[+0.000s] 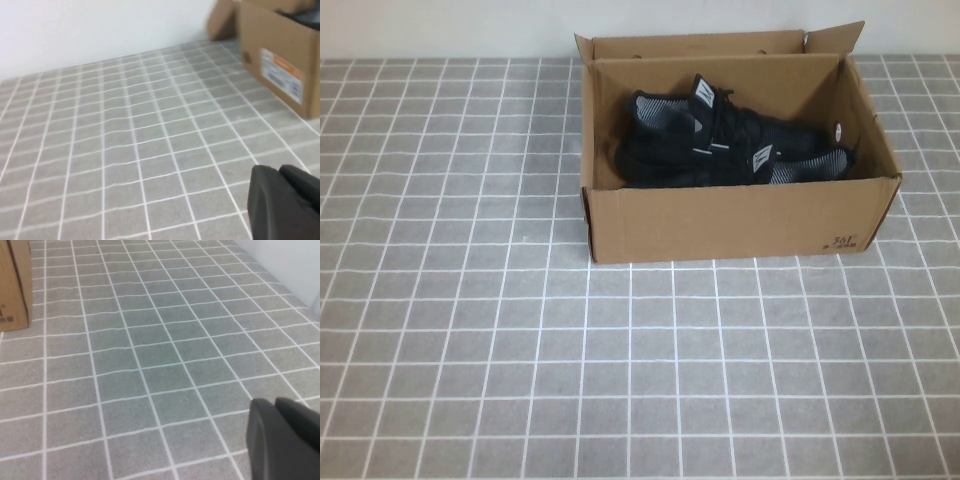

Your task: Put shoes into padded shoe box

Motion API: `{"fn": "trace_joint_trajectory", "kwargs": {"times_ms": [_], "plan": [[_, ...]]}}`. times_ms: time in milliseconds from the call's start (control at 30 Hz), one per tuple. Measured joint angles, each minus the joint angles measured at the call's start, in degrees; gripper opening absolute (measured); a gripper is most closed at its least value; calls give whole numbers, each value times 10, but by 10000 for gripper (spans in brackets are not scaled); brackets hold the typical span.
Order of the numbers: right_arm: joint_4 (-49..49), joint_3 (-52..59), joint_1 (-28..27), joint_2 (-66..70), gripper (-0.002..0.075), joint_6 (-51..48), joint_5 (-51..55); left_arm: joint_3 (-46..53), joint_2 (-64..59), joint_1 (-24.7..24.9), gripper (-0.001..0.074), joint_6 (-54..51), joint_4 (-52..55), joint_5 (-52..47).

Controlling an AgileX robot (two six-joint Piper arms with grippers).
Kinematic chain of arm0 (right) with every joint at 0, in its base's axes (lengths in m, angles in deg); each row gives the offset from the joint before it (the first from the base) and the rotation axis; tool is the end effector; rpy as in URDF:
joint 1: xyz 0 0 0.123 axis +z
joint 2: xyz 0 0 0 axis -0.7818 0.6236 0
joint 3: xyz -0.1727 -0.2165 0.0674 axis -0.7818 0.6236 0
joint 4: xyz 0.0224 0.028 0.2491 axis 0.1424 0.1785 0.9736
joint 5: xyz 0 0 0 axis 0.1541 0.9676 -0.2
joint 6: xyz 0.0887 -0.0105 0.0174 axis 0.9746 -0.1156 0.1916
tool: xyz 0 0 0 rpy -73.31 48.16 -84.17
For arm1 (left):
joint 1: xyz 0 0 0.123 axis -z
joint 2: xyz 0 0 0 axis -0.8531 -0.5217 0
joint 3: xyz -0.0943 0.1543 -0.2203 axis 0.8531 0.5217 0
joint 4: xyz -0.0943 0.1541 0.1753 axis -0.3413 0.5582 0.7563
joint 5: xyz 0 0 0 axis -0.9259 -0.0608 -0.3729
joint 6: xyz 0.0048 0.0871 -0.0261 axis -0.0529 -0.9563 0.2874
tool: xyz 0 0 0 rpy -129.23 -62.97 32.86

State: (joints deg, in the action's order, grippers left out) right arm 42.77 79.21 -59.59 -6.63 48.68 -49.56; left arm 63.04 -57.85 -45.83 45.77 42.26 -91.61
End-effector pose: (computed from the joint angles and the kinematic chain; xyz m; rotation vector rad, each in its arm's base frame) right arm 0.0496 -0.0183 0.1712 0.2627 1.8581 -0.1785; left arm 0.0499 -0.0073 0.2099 0.2467 1.7076 -0.0525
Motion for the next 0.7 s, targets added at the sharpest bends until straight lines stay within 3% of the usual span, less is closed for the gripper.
{"fn": "trace_joint_trajectory", "kwargs": {"times_ms": [133,400,533,700], "plan": [[0,0,0,0,-8,0,0,12,1,-35,-4,0,-65,16],[0,0,0,0,-8,0,0,56,1,-99,-4,0,-81,26],[0,0,0,0,-8,0,0,60,1,-144,-4,0,2,62],[0,0,0,0,-8,0,0,60,1,-150,-4,0,97,122]]}}
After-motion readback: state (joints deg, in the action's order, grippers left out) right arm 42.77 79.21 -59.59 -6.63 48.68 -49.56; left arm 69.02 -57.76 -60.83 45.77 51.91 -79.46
